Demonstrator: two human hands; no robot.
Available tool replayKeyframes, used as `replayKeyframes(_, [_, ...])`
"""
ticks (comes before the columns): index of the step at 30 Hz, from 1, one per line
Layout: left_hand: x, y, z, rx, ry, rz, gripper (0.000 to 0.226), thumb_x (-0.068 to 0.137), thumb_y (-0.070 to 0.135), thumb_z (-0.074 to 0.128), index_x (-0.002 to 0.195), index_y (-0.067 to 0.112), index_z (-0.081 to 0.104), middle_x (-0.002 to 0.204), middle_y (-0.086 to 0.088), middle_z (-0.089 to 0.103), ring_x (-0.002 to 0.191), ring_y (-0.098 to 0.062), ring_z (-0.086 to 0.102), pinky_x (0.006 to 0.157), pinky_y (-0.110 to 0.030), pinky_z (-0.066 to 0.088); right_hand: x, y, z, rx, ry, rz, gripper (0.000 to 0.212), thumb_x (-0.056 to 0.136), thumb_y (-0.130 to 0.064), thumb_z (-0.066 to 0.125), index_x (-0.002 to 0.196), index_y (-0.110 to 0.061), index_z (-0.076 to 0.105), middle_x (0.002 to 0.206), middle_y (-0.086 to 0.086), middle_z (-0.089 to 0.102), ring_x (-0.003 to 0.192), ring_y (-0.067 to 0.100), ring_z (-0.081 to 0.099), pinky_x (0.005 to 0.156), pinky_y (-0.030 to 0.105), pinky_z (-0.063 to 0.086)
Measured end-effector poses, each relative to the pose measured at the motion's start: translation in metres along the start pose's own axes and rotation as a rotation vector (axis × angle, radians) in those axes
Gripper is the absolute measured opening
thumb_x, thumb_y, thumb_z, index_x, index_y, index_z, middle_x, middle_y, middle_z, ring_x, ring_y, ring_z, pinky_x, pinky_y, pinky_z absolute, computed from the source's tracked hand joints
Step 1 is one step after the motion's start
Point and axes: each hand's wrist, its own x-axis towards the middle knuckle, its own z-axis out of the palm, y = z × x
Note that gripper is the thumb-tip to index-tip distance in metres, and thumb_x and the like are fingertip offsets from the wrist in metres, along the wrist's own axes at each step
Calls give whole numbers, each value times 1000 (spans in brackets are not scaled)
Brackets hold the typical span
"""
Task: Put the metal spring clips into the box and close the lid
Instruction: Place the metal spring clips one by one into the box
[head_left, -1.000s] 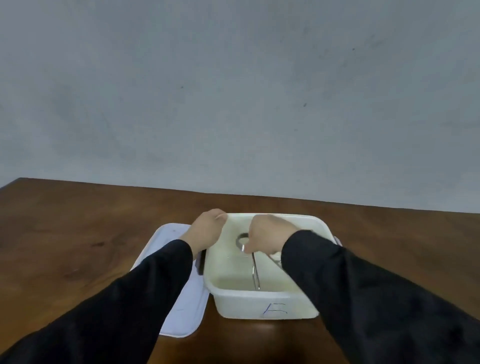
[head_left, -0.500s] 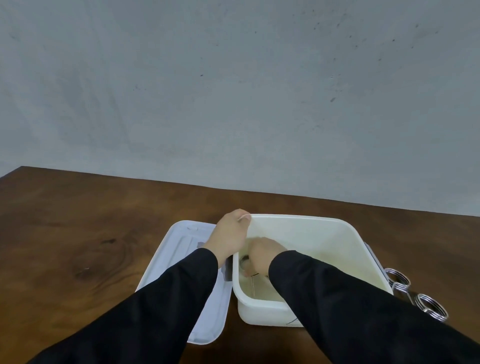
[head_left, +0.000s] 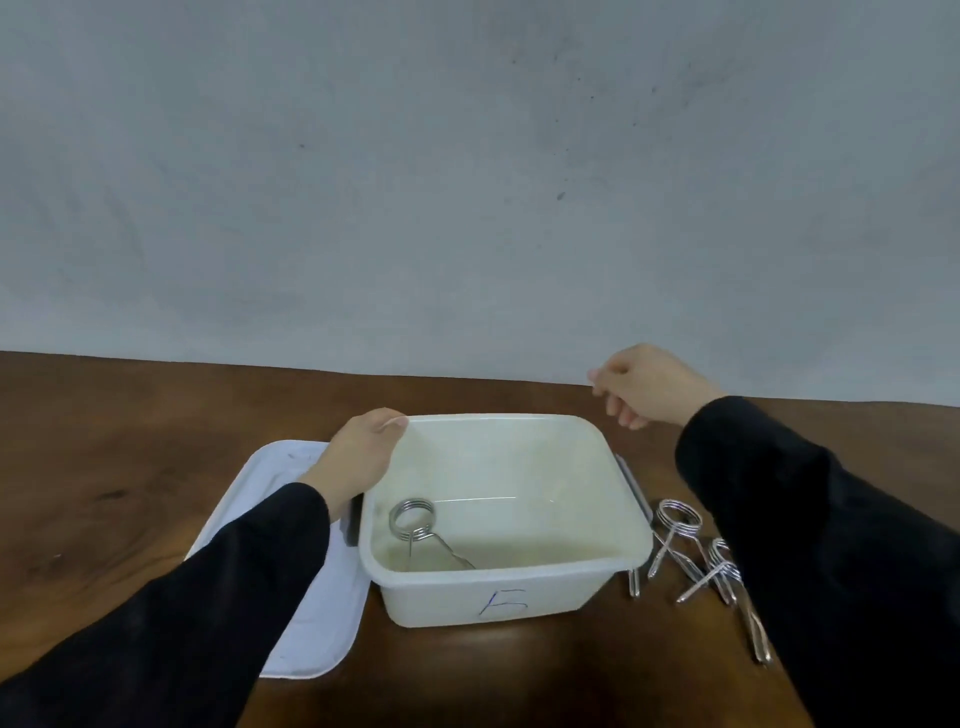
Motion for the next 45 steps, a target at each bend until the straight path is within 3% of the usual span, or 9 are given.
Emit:
replayKeyframes(7, [0, 1, 2, 3, 23, -29, 30, 100, 31, 46, 114, 18, 69, 112, -1, 68, 107, -24, 59, 86, -33, 41, -29, 144, -14, -209, -226, 348, 26, 95, -37, 62, 105, -14, 69, 90, 8, 73, 69, 17, 67, 73, 31, 63])
replayKeyframes(14, [-1, 2, 1, 1, 23, -37, 30, 100, 31, 45, 114, 19, 69, 111, -2, 69, 107, -24, 60, 87, -35, 43, -13, 156, 49, -232, -247, 458, 35, 95, -37, 64, 108, -4, 69, 96, 11, 73, 85, 24, 69, 89, 38, 59])
replayKeyframes(17, [-2, 2, 1, -12, 20, -45, 31, 100, 31, 44, 116, 18, 68, 112, -1, 68, 107, -23, 59, 87, -35, 43, -5, 157, 64, -325, -194, 481, 32, 91, -41, 67, 91, -9, 64, 75, 2, 63, 77, 20, 65, 71, 31, 53])
replayKeyframes(20, [-3, 1, 0, -23, 19, -50, 32, 99, 33, 44, 115, 20, 69, 114, -1, 68, 107, -23, 60, 90, -36, 45, -2, 159, 73, -308, -134, 516, 30, 89, -39, 71, 89, -11, 59, 74, 2, 60, 65, 15, 58, 56, 25, 45])
replayKeyframes(26, [-3, 3, 0, -16, 13, -56, 33, 100, 32, 43, 117, 19, 68, 113, 1, 68, 106, -21, 59, 82, -32, 42, 4, 157, 79, -268, -28, 505, 24, 90, -35, 70, 86, -12, 62, 78, 5, 66, 73, 20, 66, 59, 27, 52])
replayKeyframes(29, [-2, 2, 0, -12, 11, -59, 33, 99, 32, 43, 117, 20, 68, 114, 0, 68, 107, -22, 59, 84, -33, 43, 6, 155, 76, -225, 19, 498, 27, 91, -38, 68, 87, -11, 64, 76, 5, 65, 64, 17, 63, 50, 24, 46])
replayKeyframes(39, [-2, 1, 0, -36, 9, -55, 32, 100, 32, 42, 115, 20, 68, 111, 0, 68, 105, -23, 60, 82, -33, 44, 2, 147, 55, -97, 129, 469, 30, 89, -34, 66, 93, -4, 69, 78, 9, 66, 68, 22, 65, 51, 25, 45])
replayKeyframes(42, [-3, 1, 0, -33, 13, -56, 33, 100, 32, 41, 117, 20, 67, 114, 0, 67, 104, -22, 58, 80, -32, 41, -7, 130, 32, -97, 259, 385, 29, 87, -32, 65, 81, -4, 70, 70, 8, 66, 64, 24, 64, 54, 26, 45])
replayKeyframes(45, [-4, 3, 0, -44, 12, -50, 34, 101, 30, 41, 120, 16, 66, 116, -2, 65, 104, -21, 56, 82, -31, 39, -18, 84, -1, -22, 375, 180, 21, 84, -32, 66, 71, -16, 68, 67, 2, 64, 73, 27, 66, 58, 29, 43])
